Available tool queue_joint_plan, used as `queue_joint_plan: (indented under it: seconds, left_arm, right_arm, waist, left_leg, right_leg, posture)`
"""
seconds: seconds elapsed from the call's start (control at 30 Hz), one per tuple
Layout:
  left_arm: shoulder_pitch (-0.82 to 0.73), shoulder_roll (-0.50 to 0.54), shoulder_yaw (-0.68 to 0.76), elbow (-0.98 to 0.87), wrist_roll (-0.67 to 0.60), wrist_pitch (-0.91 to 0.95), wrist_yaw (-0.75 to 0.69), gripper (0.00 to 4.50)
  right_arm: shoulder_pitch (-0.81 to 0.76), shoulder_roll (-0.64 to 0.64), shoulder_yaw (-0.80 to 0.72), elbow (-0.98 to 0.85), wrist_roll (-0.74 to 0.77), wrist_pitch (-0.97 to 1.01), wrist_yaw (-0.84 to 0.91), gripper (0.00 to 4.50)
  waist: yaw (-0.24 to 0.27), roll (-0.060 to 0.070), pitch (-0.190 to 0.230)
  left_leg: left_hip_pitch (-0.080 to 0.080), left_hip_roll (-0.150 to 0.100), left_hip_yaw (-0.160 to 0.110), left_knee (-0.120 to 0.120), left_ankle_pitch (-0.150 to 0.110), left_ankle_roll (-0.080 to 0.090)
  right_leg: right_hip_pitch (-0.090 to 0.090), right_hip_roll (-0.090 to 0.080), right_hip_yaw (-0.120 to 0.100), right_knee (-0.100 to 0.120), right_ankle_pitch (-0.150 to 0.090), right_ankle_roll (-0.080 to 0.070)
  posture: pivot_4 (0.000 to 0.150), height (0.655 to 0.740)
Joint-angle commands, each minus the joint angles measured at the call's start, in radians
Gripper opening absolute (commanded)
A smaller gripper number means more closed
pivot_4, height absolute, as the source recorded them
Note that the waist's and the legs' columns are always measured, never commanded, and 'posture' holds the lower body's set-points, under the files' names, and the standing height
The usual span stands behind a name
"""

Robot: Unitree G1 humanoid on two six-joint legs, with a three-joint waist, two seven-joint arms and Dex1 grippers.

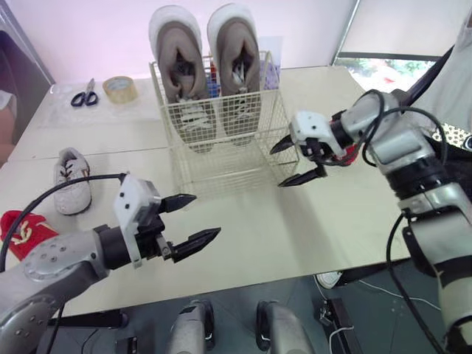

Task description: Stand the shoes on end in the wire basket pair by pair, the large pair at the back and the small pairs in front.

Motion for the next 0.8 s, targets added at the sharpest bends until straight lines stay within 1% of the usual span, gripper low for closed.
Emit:
queue_joint_plan:
  seconds: [0.03,0.07,0.13,0.27,0.37,0.63,0.8]
  left_arm:
    - [-0.004,0.006,0.001,-0.021,0.004,-0.041,0.027,4.50]
    - [-0.006,0.008,-0.003,-0.018,0.008,-0.045,0.031,4.50]
    - [-0.018,0.013,-0.015,-0.009,0.021,-0.053,0.038,4.50]
    - [-0.041,0.017,-0.040,0.010,0.038,-0.069,0.046,4.50]
    - [-0.058,0.019,-0.069,0.027,0.069,-0.080,0.039,4.50]
    - [-0.086,0.000,-0.139,0.070,0.146,-0.118,0.024,4.50]
    - [-0.107,-0.010,-0.170,0.090,0.180,-0.136,0.014,4.50]
  right_arm:
    - [-0.012,0.016,-0.018,0.011,-0.020,-0.032,0.037,3.96]
    - [-0.005,0.019,-0.017,0.011,-0.023,-0.034,0.050,3.63]
    - [0.005,0.030,-0.021,0.013,-0.033,-0.034,0.052,2.57]
    - [0.007,0.050,-0.039,0.007,-0.044,-0.024,0.038,0.65]
    - [0.015,0.058,-0.050,-0.035,-0.049,0.012,0.021,0.65]
    - [0.090,0.080,-0.077,-0.289,-0.039,0.302,-0.075,0.65]
    - [0.119,0.079,-0.075,-0.370,-0.037,0.377,-0.104,0.65]
  waist:
    - [0.000,0.000,0.000]
    - [0.000,0.000,0.000]
    - [-0.001,0.000,0.000]
    - [-0.001,0.000,0.000]
    - [0.001,0.000,0.000]
    - [0.000,0.000,0.000]
    - [0.002,0.000,0.000]
  left_leg:
    - [0.000,0.001,0.000,0.000,0.000,0.000]
    - [0.000,0.001,0.000,0.000,0.000,0.000]
    - [0.001,0.002,0.001,0.000,0.000,0.000]
    - [0.001,0.002,0.002,-0.001,0.000,0.000]
    - [0.000,0.002,0.002,-0.002,0.000,-0.001]
    - [0.000,0.003,0.003,-0.002,0.000,-0.001]
    - [0.000,0.007,0.004,-0.002,0.000,-0.001]
  right_leg:
    - [0.000,0.000,0.000,0.000,0.000,-0.001]
    - [-0.001,0.000,0.000,0.000,0.001,-0.001]
    - [-0.001,-0.001,0.000,0.000,0.001,-0.001]
    - [-0.003,-0.001,0.000,0.000,0.002,-0.002]
    - [-0.004,-0.001,-0.001,0.001,0.002,-0.002]
    - [-0.004,-0.001,-0.001,0.001,0.002,-0.002]
    - [-0.005,-0.001,-0.001,0.001,0.003,-0.003]
  posture:
    - [0.150,0.7400]
    - [0.150,0.7400]
    - [0.150,0.7400]
    - [0.150,0.7400]
    - [0.150,0.7400]
    - [0.150,0.7400]
    - [0.150,0.7400]
